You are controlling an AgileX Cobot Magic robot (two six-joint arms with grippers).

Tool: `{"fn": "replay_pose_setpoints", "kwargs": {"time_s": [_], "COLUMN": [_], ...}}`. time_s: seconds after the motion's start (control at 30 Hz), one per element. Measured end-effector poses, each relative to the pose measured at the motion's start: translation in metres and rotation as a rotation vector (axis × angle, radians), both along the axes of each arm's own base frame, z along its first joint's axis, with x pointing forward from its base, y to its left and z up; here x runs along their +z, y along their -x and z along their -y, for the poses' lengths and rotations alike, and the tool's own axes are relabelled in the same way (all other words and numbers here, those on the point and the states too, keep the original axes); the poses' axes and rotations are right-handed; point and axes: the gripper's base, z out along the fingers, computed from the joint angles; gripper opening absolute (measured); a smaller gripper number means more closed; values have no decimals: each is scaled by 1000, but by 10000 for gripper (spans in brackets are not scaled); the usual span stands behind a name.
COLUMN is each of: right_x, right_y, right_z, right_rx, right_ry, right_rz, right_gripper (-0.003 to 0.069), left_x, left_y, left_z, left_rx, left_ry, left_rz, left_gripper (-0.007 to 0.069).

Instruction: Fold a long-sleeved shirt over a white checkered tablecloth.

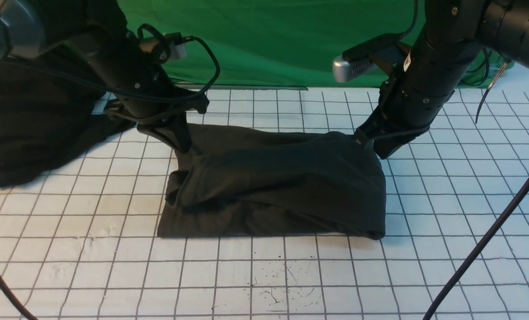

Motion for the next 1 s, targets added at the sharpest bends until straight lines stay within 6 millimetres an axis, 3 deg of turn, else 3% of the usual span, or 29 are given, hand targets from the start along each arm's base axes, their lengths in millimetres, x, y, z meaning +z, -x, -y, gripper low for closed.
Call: {"fn": "replay_pose_setpoints", "kwargs": {"time_s": [0.13,0.2,0.27,0.37,0.5,0.63,0.7,0.73,0.77,0.83,0.9,1.0], "right_x": [0,0,0,0,0,1,1,1,1,1,1,1], "right_y": [0,-1,-1,-1,-1,-2,-2,-2,-2,-2,-2,-2], "right_z": [0,0,0,-1,-1,-1,-1,-1,-1,-1,-1,-1], "right_rx": [0,0,-1,-1,-1,-1,-1,-1,-1,-1,0,0], "right_ry": [-3,-4,-5,-6,-7,-9,-9,-9,-9,-9,-9,-9], "right_rz": [4,7,9,12,13,19,19,19,19,19,19,19], "right_gripper": [6,6,8,9,10,16,18,19,19,20,22,25], "left_x": [-12,-24,-35,-48,-56,-61,-62,-62,-62,-56,-50,-25], "left_y": [-3,-4,-5,-7,-8,-6,-6,-6,-7,-9,-10,-12], "left_z": [0,1,2,6,12,20,22,23,23,23,22,15], "left_rx": [0,-6,-8,-8,-20,-65,-83,-96,-97,-100,-98,-85], "left_ry": [-9,-16,-11,25,42,26,26,25,25,28,31,42], "left_rz": [-35,-82,-122,-165,-187,-188,-187,-181,-180,-156,-141,-70], "left_gripper": [158,274,340,414,431,360,285,194,181,59,41,32]}}
